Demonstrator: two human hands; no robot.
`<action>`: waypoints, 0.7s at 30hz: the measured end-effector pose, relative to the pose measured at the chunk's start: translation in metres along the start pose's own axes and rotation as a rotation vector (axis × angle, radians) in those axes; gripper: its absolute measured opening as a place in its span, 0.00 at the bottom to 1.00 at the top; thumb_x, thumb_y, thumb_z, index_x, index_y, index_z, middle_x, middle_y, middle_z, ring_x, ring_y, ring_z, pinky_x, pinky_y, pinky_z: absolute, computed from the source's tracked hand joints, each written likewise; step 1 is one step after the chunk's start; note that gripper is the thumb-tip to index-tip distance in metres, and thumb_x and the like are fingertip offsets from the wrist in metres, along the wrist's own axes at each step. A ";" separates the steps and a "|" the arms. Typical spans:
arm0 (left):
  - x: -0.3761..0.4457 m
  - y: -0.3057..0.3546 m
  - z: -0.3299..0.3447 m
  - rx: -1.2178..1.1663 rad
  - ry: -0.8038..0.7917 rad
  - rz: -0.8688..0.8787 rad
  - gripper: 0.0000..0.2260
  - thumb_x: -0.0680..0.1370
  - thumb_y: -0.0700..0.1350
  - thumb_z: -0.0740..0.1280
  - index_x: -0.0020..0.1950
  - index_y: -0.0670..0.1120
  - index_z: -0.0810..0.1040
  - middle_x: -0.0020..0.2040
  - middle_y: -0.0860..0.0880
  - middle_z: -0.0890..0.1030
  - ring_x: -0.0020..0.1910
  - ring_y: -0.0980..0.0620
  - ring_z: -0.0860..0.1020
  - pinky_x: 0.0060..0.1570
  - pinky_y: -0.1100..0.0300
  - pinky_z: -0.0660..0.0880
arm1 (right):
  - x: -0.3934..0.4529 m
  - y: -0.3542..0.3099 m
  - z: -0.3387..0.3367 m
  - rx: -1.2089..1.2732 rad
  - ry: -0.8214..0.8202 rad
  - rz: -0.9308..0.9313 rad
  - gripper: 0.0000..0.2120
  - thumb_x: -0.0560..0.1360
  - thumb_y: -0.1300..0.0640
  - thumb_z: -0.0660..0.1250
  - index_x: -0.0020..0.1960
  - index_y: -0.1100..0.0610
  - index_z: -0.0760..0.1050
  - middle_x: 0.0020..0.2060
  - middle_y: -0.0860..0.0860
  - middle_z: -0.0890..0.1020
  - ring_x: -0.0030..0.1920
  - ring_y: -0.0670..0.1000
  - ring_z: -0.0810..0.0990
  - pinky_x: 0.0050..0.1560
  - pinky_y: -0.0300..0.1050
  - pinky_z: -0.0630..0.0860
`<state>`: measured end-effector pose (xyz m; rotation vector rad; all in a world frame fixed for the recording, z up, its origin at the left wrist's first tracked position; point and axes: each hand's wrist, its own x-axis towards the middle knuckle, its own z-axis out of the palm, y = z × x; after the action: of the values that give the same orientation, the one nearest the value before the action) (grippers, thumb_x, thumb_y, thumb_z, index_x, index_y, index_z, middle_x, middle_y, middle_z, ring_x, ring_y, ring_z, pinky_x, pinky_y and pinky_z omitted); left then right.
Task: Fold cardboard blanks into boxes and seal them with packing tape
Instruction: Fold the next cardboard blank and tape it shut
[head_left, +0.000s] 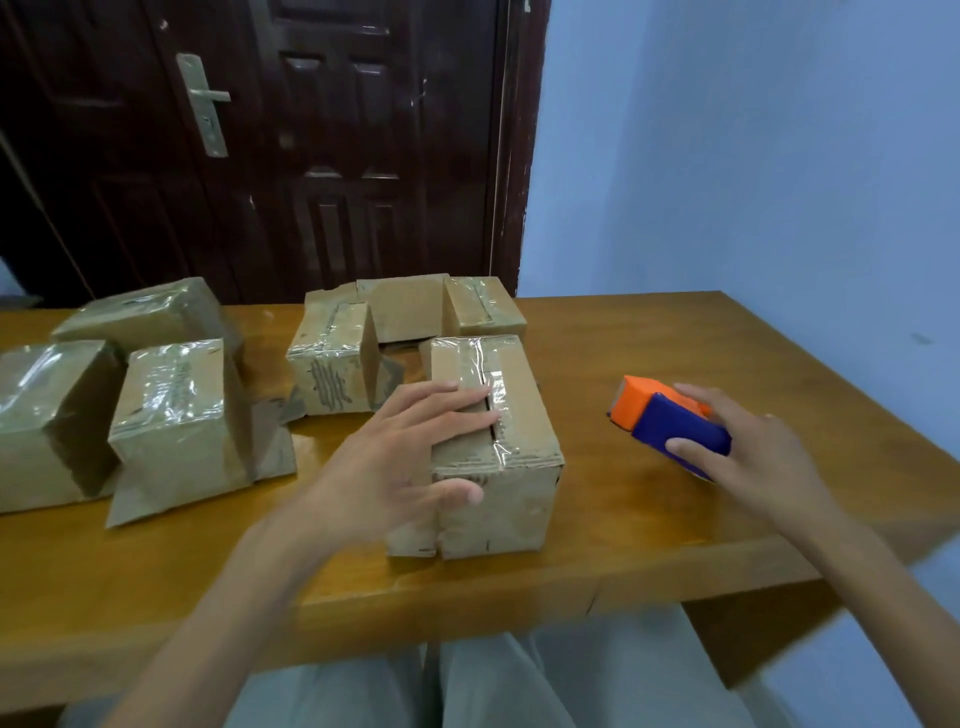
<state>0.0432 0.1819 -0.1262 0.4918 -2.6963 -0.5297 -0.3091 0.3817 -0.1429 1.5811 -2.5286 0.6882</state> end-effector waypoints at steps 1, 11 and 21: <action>0.002 0.001 0.000 0.048 -0.020 -0.010 0.34 0.76 0.75 0.58 0.80 0.66 0.61 0.80 0.72 0.56 0.81 0.66 0.47 0.80 0.51 0.57 | -0.005 -0.009 -0.013 0.121 -0.019 -0.023 0.30 0.73 0.34 0.68 0.74 0.38 0.71 0.47 0.41 0.87 0.42 0.45 0.85 0.44 0.47 0.80; 0.016 0.094 -0.031 -0.766 0.274 -0.137 0.16 0.82 0.56 0.67 0.69 0.58 0.80 0.65 0.62 0.82 0.67 0.62 0.78 0.66 0.57 0.76 | -0.036 -0.106 -0.102 0.555 -0.187 -0.274 0.25 0.71 0.40 0.75 0.67 0.34 0.75 0.50 0.45 0.89 0.48 0.50 0.87 0.45 0.36 0.81; -0.010 0.090 -0.047 -1.058 0.211 -0.226 0.21 0.79 0.55 0.66 0.59 0.39 0.85 0.56 0.46 0.88 0.56 0.49 0.85 0.54 0.58 0.80 | -0.040 -0.149 -0.099 0.608 -0.278 -0.374 0.25 0.73 0.51 0.77 0.65 0.32 0.77 0.47 0.43 0.88 0.47 0.48 0.86 0.45 0.31 0.78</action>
<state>0.0467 0.2501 -0.0501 0.4786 -1.7959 -1.6859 -0.1770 0.4012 -0.0169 2.4057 -2.1842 1.3458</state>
